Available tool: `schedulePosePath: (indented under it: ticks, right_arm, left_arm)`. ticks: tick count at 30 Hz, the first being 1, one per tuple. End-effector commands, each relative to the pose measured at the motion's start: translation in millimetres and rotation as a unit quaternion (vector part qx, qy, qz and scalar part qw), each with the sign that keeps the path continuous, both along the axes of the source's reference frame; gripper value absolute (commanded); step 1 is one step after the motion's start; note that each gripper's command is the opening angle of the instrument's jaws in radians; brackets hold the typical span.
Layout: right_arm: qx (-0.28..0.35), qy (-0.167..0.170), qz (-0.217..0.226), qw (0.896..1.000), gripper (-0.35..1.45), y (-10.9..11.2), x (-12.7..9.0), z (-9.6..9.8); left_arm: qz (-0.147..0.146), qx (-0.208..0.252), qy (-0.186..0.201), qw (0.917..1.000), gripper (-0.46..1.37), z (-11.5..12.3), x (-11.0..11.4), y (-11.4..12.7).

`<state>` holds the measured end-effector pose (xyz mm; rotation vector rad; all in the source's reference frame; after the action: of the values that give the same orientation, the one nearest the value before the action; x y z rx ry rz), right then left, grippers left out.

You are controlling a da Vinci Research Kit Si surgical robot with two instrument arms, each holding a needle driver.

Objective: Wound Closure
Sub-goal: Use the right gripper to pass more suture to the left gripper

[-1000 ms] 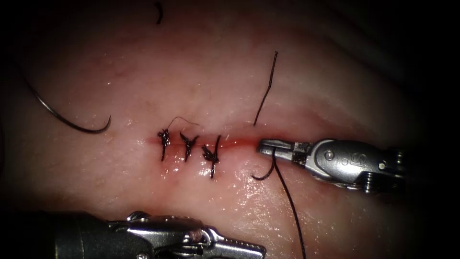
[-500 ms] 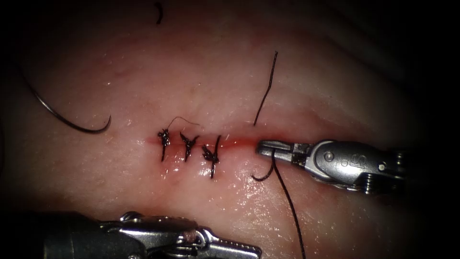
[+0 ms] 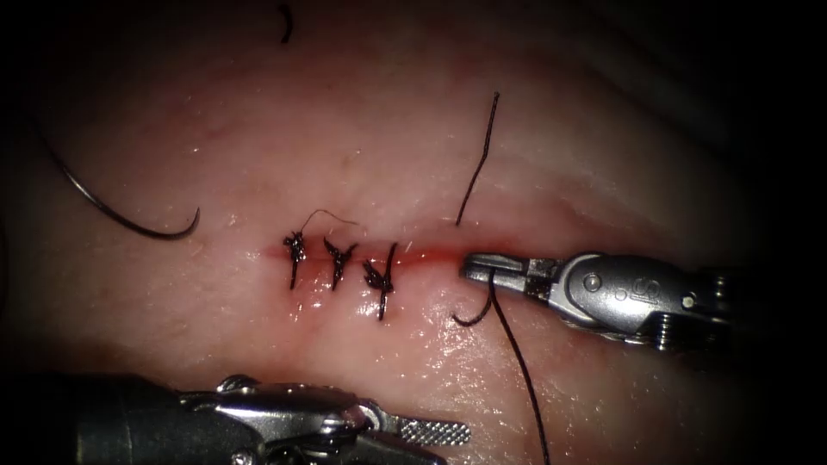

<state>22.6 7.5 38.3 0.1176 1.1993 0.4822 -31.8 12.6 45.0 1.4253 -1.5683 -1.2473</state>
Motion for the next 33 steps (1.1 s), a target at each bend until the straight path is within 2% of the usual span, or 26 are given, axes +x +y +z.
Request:
schedulePosePath:
  ticks: [1, 7, 14, 20, 33]
  right_arm:
    - [0.000, -0.001, 0.001, 1.000, -0.35, 0.0, 0.0, 0.0]
    - [-0.006, -0.002, -0.001, 1.000, -0.35, -0.1, 0.1, 0.0]
    - [-0.021, -0.004, -0.005, 1.000, -0.35, -0.4, 0.1, 0.1]
    - [-0.051, -0.010, -0.016, 0.999, -0.35, -0.5, 0.2, -0.1]
    - [-0.088, -0.018, -0.026, 0.996, -0.35, -0.6, 0.6, -0.1]
  left_arm:
    - [-0.001, 0.001, -0.002, 1.0000, 1.08, 0.1, -0.4, -0.1]
    - [-0.005, 0.006, 0.000, 1.0000, 1.18, 0.3, -2.3, -0.1]
    - [-0.015, 0.024, -0.012, 0.9995, 1.02, 1.1, -2.8, 0.8]
    - [-0.021, 0.030, -0.019, 0.9991, 0.95, 1.7, -2.8, 1.1]
    - [-0.026, 0.030, -0.016, 0.9991, 1.09, 1.7, -4.3, 1.3]
